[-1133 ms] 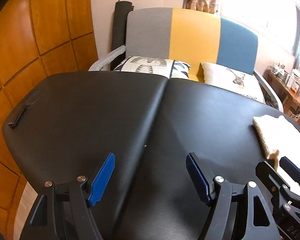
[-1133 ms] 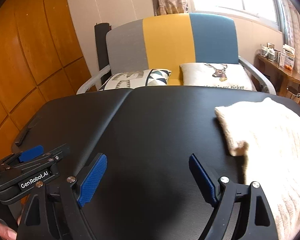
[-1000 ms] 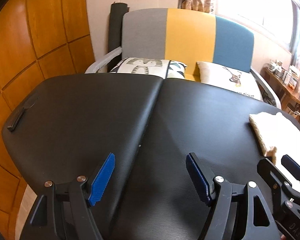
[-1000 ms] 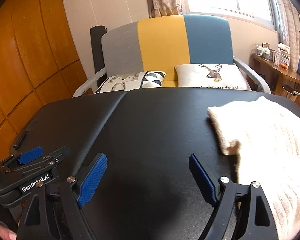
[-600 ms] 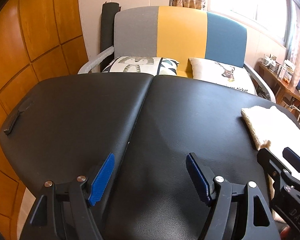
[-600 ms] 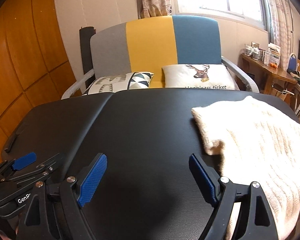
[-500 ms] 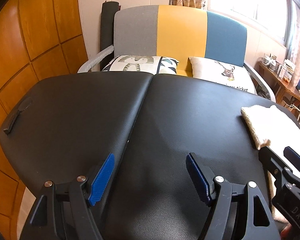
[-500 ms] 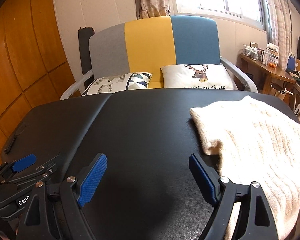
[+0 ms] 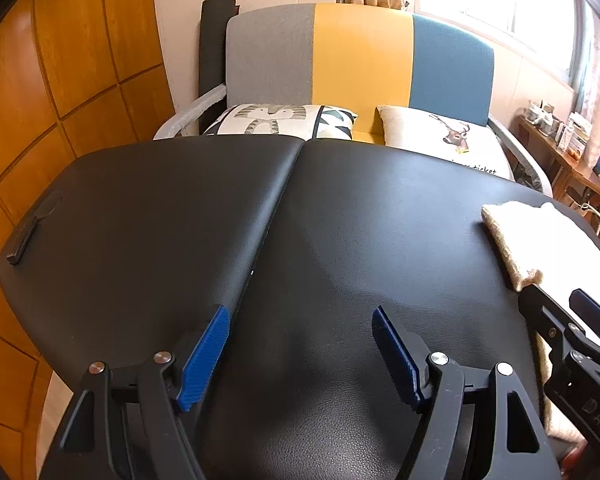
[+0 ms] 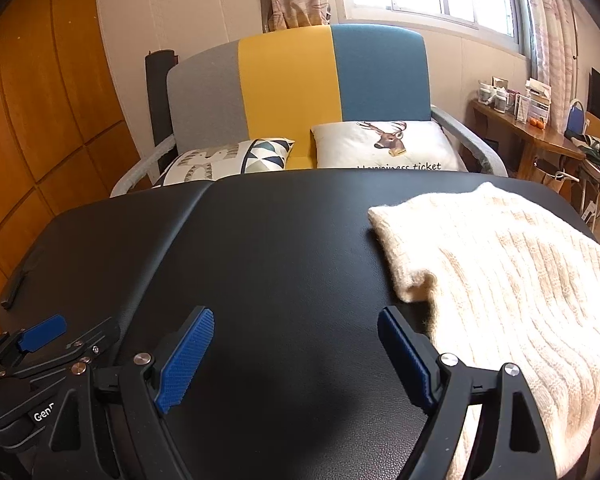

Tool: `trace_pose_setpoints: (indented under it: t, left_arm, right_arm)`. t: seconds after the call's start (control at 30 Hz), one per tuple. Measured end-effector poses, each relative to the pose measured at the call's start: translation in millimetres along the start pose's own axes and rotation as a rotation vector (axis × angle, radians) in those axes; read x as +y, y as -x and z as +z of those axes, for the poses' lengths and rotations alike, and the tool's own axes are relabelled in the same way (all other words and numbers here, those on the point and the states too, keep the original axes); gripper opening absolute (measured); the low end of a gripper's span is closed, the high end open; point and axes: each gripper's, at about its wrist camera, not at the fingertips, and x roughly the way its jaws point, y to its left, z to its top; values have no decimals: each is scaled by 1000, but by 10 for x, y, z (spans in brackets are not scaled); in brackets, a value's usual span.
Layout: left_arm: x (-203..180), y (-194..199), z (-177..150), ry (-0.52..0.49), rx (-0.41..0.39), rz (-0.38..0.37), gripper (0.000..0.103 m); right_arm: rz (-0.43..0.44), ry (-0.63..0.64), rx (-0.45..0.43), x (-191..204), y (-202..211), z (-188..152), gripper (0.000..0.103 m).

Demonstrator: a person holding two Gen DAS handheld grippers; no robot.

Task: Fold clothes
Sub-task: 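Move both grippers toward the cream knitted sweater on the table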

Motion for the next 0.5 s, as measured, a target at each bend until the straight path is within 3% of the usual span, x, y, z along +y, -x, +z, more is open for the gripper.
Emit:
trace_pose_setpoints:
  t: [0.33,0.5]
  left_arm:
    - [-75,-57,-62,-12,14,15,76]
    - [-97,-56,-90,-16,15,22,76]
  right_arm:
    - [36,18,14,-552,-139,166,86]
    - [38,29,1,-448,-89,67,86]
